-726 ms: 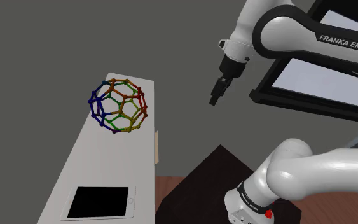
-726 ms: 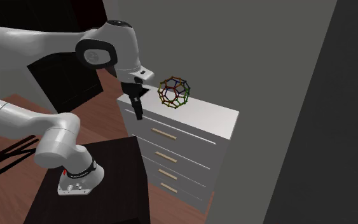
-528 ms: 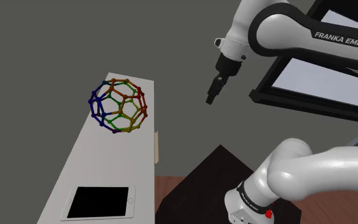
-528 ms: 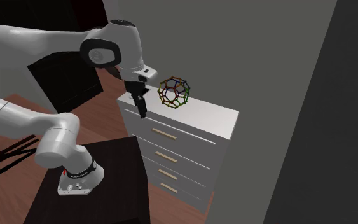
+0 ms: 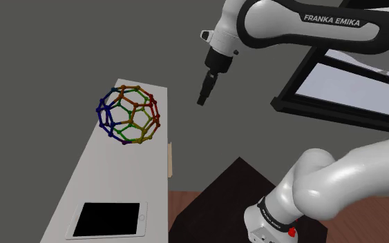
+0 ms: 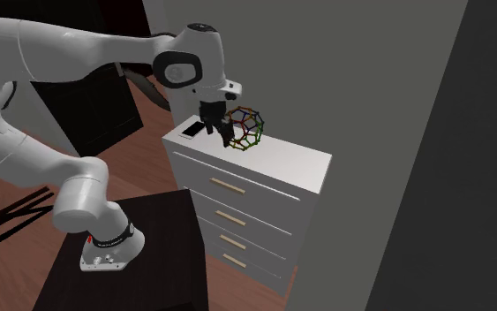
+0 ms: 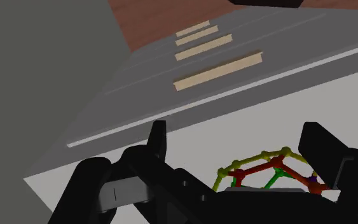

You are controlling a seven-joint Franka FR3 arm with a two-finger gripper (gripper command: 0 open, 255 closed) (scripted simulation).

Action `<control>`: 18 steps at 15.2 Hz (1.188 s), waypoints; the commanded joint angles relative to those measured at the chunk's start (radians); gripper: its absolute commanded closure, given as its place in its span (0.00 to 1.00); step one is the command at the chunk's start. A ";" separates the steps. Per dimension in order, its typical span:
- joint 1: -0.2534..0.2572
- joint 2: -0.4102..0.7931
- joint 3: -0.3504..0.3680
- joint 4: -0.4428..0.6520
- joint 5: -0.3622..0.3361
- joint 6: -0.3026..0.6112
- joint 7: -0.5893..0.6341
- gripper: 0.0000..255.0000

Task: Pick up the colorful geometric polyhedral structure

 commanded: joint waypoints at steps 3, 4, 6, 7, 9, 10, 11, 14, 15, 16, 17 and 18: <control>0.049 0.107 0.008 0.095 0.035 0.035 -0.104 0.00; 0.061 0.133 0.011 0.121 0.044 0.041 -0.129 0.00; 0.084 0.185 0.018 0.174 0.061 0.050 -0.178 0.00; 0.094 0.210 0.023 0.201 0.069 0.053 -0.202 0.00; 0.115 0.258 0.032 0.256 0.086 0.057 -0.250 0.00; 0.125 0.282 0.038 0.284 0.094 0.057 -0.273 0.00; 0.135 0.305 0.044 0.312 0.102 0.057 -0.296 0.00; 0.163 0.371 0.064 0.397 0.123 0.052 -0.364 0.00; 0.171 0.391 0.071 0.424 0.129 0.049 -0.384 0.00; 0.171 0.391 0.071 0.410 0.130 0.062 -0.387 0.00; 0.172 0.391 0.072 0.396 0.131 0.076 -0.389 0.00; 0.172 0.391 0.072 0.383 0.132 0.089 -0.392 0.00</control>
